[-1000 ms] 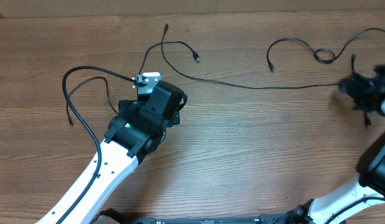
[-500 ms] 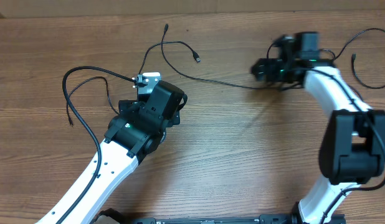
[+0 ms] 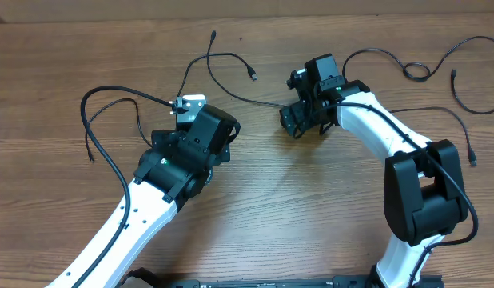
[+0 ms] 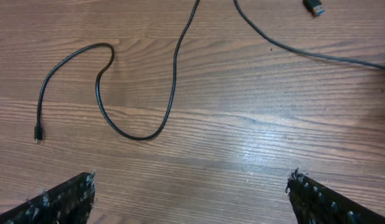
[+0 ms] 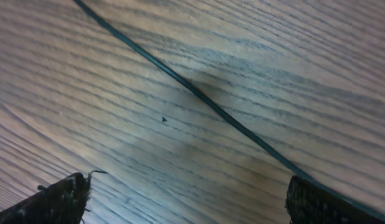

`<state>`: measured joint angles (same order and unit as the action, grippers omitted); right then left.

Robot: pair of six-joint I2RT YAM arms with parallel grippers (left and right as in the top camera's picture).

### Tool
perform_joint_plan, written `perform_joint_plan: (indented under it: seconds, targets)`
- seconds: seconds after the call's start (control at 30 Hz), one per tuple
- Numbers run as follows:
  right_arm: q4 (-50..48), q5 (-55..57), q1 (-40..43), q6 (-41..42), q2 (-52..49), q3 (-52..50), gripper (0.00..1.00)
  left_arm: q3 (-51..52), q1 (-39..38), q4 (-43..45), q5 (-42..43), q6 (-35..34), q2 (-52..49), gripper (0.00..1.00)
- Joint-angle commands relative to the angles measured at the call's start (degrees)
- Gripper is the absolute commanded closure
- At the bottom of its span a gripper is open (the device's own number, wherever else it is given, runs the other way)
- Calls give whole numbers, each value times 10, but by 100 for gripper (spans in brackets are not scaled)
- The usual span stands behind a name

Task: Untangle cables
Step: 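Bring the right gripper back left toward the left gripper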

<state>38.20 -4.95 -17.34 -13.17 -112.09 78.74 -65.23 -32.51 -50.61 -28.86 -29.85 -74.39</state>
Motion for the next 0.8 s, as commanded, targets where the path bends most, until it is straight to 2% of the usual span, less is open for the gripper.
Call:
perform_joint_plan:
  seconds: [0.0,0.17,0.43,0.77]
  targets:
    - [9,-19,3,-88,-1,14,0,0,3,-5,4,0,-2,1]
    - [24,-59,3,-162,-1,28,0,0,3,-6,5,0,-2,0]
    - [-9,-75,3,-246,-1,52,0,0,3,-4,4,1,-2,0]
    - [-13,-127,14,-249,-46,51,2,0,3,12,4,1,-2,0]
